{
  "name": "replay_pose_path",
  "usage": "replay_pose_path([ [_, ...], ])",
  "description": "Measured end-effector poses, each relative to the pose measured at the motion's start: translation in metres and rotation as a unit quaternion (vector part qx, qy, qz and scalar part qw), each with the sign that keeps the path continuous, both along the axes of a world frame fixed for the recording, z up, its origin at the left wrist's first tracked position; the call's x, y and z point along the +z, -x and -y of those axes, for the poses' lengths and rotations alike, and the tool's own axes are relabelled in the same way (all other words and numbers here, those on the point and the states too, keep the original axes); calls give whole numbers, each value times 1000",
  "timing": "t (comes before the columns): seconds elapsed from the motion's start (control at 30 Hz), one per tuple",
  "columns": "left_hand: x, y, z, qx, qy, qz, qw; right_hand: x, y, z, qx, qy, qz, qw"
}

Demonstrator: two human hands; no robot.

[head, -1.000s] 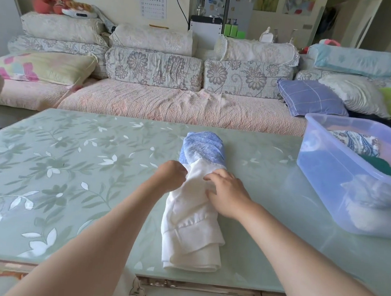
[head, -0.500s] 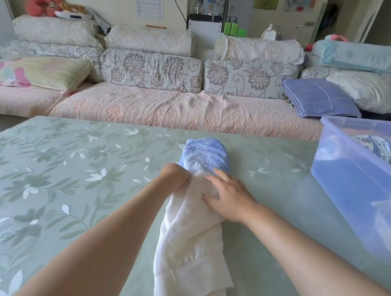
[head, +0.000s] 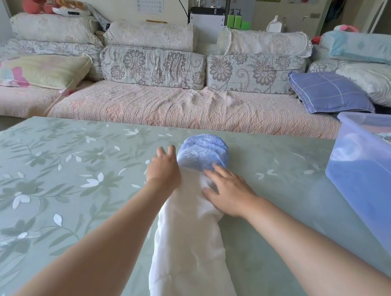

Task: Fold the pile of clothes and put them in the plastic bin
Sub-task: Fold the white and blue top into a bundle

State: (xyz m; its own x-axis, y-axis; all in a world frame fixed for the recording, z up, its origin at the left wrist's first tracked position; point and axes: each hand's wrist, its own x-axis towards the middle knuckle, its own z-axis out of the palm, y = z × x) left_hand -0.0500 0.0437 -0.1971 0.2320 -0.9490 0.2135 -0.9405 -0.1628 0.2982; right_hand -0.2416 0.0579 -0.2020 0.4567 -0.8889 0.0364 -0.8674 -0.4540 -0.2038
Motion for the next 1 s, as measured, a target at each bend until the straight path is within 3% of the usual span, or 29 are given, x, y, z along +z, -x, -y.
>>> replay_pose_path([
  [0.1, 5, 9, 8, -171, 82, 11, 982, -6, -2, 6, -1, -13, -26, 1000],
  [0.17, -6, 10, 6, -236, 28, 64, 969, -13, 0, 12, -14, -40, -40, 998],
  [0.23, -27, 4, 1, -212, -85, 70, 971, -18, 5, 16, -36, -74, -47, 995],
  [0.33, -37, -4, 2, -181, -130, 56, 973, -19, 13, 17, -44, -90, -46, 994],
  [0.43, -22, 3, 0, -177, -98, 107, 974, -9, 17, 11, -22, -68, -16, 997],
  [0.6, 16, 24, -40, -301, 90, 107, 943, 9, 31, -12, 17, 5, 11, 1000],
  [0.73, 27, 51, -95, -382, -38, 86, 919, 2, 45, -33, 68, 64, -45, 995],
  [0.83, 13, 57, -123, -439, -99, 80, 889, 2, 50, -43, 66, 58, -47, 995],
  [1.0, 13, 54, -152, -476, -89, 3, 875, 9, 42, -51, 67, 42, -60, 995],
])
